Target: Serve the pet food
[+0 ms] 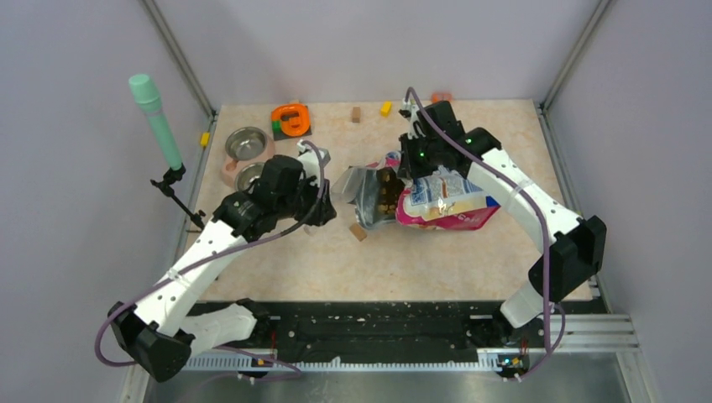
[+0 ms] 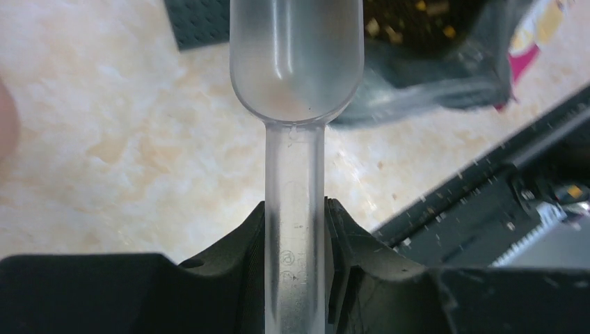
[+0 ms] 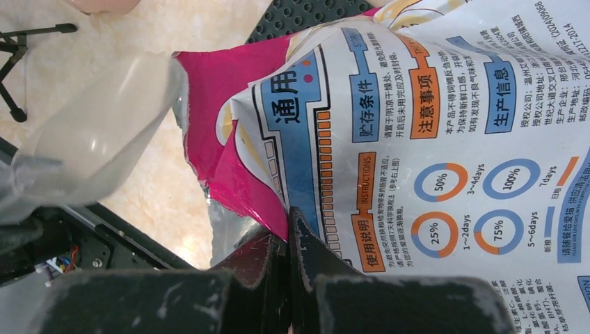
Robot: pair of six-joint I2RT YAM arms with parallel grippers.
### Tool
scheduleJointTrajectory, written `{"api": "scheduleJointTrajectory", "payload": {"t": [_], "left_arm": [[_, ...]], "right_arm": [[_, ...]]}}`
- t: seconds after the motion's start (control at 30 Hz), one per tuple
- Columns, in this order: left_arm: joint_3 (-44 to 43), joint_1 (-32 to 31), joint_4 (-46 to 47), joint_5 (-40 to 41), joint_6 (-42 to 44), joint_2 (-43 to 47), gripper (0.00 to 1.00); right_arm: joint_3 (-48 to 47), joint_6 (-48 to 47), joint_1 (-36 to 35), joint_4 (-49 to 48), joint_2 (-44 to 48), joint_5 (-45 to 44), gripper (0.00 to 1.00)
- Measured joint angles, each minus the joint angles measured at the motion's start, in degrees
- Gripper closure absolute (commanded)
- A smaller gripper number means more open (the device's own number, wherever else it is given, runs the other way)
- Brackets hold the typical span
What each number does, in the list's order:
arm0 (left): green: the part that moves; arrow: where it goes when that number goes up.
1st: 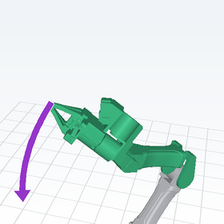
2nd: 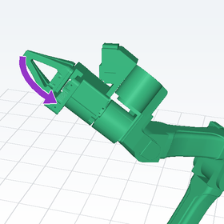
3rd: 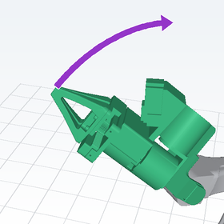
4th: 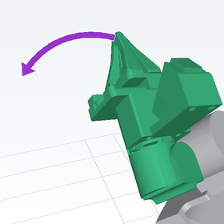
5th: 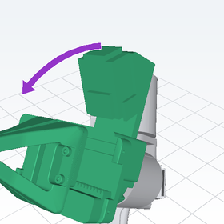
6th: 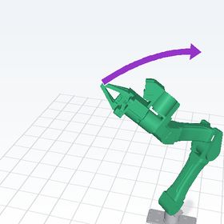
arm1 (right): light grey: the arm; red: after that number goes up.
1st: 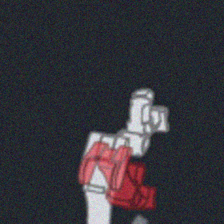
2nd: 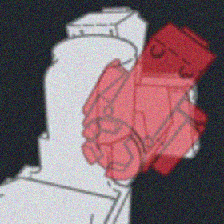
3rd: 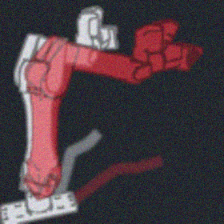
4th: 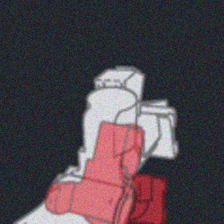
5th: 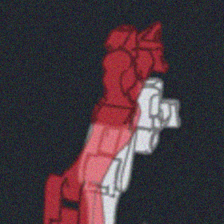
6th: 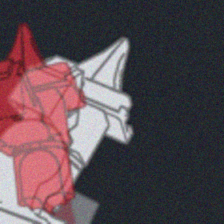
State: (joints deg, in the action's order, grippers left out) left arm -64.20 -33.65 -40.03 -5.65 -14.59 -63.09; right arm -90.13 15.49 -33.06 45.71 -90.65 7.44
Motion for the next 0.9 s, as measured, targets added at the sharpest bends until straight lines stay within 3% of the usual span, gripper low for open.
{"api": "scheduleJointTrajectory", "payload": {"t": [0.33, 0.67, 0.9], "left_arm": [[-2.8, -6.0, -10.8, -13.9, -2.4, 3.1, 1.00], [-9.5, -7.7, -8.0, -12.5, -1.6, -12.2, 1.00], [-16.4, -7.8, -6.6, -15.5, -0.6, -21.7, 1.00]], "right_arm": [[-1.7, 1.2, 2.3, -0.3, -1.7, 1.7, 1.00], [-1.7, 0.0, 2.4, -0.8, -1.5, 1.8, 1.00], [6.3, -1.4, 2.6, -5.4, 5.4, 1.6, 1.00]]}}
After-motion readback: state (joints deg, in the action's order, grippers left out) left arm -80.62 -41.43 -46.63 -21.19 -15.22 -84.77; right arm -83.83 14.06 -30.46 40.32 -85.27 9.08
